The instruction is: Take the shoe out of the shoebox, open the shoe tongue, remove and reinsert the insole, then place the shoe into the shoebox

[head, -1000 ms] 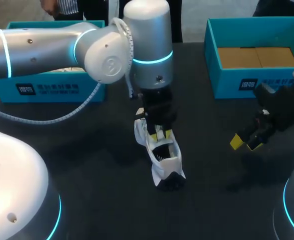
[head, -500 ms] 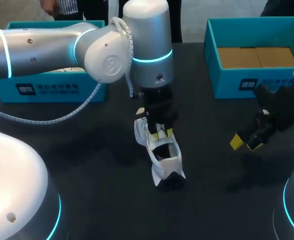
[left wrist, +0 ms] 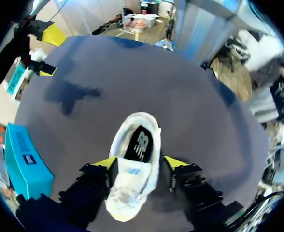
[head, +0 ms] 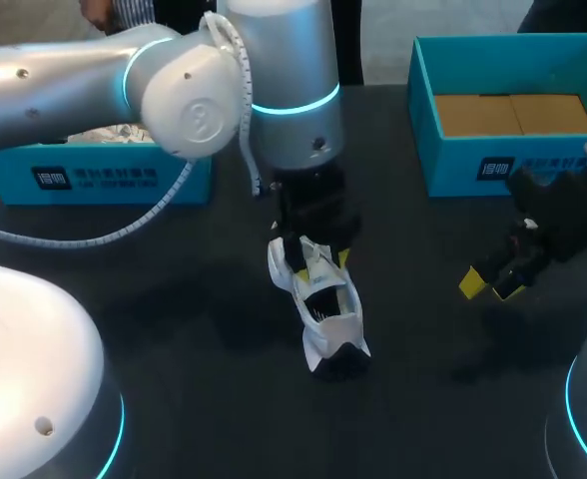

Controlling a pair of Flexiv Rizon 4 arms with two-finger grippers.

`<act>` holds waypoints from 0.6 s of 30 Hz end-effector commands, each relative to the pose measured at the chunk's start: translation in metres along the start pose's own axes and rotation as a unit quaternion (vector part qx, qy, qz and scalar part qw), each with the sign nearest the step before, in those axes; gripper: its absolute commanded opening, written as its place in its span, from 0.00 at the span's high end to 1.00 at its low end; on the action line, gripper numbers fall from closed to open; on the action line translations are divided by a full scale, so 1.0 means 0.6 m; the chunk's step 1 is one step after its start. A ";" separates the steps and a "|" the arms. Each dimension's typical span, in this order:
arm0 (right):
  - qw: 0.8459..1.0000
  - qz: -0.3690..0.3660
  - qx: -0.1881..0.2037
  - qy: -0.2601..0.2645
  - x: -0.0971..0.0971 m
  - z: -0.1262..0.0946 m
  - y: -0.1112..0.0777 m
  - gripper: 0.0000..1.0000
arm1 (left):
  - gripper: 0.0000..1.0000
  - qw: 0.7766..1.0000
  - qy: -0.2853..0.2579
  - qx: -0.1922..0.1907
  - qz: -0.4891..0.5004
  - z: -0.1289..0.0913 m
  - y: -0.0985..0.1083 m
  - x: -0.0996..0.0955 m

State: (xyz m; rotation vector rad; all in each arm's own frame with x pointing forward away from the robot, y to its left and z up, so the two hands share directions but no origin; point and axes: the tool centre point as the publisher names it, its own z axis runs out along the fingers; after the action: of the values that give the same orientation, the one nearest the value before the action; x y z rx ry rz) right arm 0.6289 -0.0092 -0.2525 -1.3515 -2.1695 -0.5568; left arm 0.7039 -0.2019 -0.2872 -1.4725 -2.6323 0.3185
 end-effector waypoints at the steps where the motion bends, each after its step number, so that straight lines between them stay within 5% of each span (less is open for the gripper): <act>1: 1.000 0.001 0.000 -0.001 0.001 0.001 -0.001 0.00 | 0.00 0.998 0.003 0.017 -0.053 0.001 -0.009 0.010; 4: 1.000 0.001 0.000 -0.001 0.001 0.001 -0.001 0.00 | 0.00 0.995 -0.003 0.037 -0.093 0.008 -0.023 0.023; 6: 1.000 0.001 0.000 -0.001 0.001 0.001 -0.001 0.00 | 0.00 0.997 -0.019 0.004 -0.077 0.007 -0.036 0.035; 18: 1.000 0.001 0.000 -0.001 0.001 0.001 -0.001 0.00 | 0.00 0.997 -0.019 0.004 -0.077 0.007 -0.036 0.035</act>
State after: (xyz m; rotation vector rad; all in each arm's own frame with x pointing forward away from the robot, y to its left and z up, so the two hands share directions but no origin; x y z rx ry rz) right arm 0.6288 -0.0092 -0.2525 -1.3514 -2.1696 -0.5567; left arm 0.6752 -0.1986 -0.2862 -1.2602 -2.7462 0.3395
